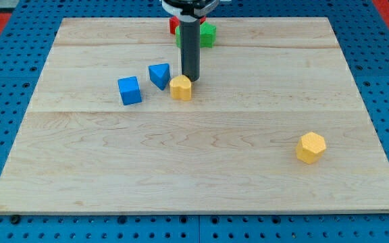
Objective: Move the blue triangle towards the center left
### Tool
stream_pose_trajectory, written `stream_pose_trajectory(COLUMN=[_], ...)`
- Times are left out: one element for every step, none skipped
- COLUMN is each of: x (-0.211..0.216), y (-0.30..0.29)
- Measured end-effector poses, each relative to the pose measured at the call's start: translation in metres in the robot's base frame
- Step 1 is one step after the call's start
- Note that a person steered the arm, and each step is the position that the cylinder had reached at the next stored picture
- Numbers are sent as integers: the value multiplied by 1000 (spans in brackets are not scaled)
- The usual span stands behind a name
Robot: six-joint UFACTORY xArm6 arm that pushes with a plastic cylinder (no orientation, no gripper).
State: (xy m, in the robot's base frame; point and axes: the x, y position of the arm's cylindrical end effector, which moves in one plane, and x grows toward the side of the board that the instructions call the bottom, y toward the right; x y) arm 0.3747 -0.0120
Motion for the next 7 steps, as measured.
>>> stream_pose_trajectory(x=[3, -6, -16, -18, -20, -26, -29], y=[-10, -28, -63, -105, -137, -161, -163])
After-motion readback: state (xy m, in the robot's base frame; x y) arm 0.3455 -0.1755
